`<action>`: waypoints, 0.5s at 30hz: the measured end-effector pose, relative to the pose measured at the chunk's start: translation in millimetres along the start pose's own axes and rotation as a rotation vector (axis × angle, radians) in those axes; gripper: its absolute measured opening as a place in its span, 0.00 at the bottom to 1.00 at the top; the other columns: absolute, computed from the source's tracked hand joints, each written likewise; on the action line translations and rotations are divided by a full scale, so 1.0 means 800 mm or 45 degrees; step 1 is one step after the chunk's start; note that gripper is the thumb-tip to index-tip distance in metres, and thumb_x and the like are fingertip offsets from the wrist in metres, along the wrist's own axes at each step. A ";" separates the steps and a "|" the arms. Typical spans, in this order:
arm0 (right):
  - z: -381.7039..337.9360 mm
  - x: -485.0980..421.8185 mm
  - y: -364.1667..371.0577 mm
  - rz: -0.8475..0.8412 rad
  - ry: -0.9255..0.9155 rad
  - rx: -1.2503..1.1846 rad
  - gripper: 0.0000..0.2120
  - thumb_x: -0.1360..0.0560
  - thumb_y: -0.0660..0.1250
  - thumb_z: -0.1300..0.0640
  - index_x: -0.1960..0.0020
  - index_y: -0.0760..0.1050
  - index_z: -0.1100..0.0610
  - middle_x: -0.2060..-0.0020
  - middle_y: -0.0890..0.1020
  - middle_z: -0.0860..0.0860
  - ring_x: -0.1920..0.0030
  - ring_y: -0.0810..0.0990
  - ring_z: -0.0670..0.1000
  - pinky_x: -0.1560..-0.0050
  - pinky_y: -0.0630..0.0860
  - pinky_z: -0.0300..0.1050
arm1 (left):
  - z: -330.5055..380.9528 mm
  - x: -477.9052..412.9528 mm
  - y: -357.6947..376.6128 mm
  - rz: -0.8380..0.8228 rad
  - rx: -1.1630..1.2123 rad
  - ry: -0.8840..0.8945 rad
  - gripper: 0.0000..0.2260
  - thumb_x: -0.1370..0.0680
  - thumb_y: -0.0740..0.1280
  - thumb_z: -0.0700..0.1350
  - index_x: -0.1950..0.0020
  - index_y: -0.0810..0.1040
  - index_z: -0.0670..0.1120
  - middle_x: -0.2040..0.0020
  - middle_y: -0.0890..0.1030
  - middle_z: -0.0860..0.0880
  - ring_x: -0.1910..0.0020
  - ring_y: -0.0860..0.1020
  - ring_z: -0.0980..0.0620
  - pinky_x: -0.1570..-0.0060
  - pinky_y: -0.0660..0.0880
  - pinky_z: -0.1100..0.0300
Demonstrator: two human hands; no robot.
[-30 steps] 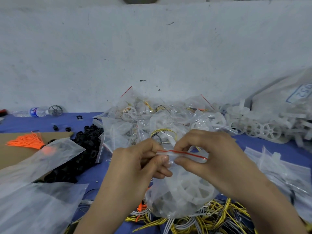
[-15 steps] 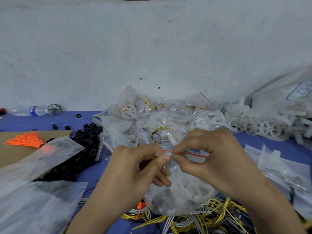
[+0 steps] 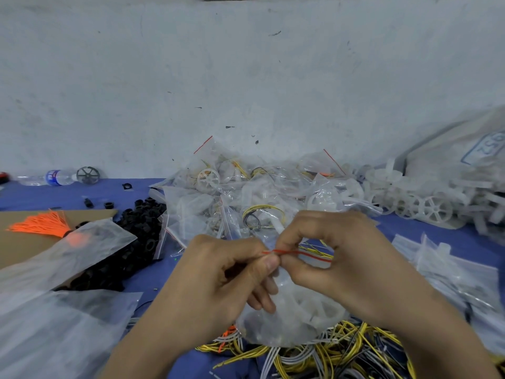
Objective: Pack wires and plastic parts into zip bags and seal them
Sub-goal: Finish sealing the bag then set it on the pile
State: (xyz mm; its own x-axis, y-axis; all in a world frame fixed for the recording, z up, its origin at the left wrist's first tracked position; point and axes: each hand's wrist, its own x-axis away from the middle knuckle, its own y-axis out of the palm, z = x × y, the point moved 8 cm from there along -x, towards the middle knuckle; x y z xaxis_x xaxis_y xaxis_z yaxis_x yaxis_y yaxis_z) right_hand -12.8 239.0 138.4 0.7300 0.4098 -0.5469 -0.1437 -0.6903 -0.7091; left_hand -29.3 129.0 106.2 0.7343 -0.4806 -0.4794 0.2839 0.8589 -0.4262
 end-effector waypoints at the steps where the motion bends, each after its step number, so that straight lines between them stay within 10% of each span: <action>1: 0.000 0.000 -0.001 -0.001 0.002 0.001 0.01 0.33 0.69 0.56 0.62 0.79 0.51 0.65 0.79 0.43 0.61 0.77 0.39 0.59 0.69 0.29 | 0.001 0.000 -0.002 0.016 -0.026 0.019 0.10 0.23 0.63 0.42 0.62 0.80 0.41 0.69 0.82 0.49 0.71 0.82 0.53 0.70 0.77 0.64; 15: 0.010 -0.002 -0.003 0.042 0.049 0.065 0.02 0.32 0.68 0.55 0.62 0.78 0.52 0.65 0.78 0.43 0.60 0.76 0.41 0.58 0.69 0.33 | 0.016 -0.001 -0.015 0.219 -0.345 0.188 0.07 0.25 0.64 0.51 0.60 0.78 0.52 0.72 0.80 0.55 0.74 0.80 0.60 0.72 0.76 0.62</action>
State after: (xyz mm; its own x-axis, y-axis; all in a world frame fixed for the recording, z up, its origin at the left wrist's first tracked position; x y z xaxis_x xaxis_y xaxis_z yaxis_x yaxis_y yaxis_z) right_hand -18.8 245.1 137.4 0.7494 0.3634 -0.5535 -0.2015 -0.6711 -0.7135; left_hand -25.5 121.1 121.8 0.6545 -0.3703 -0.6591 -0.0246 0.8609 -0.5082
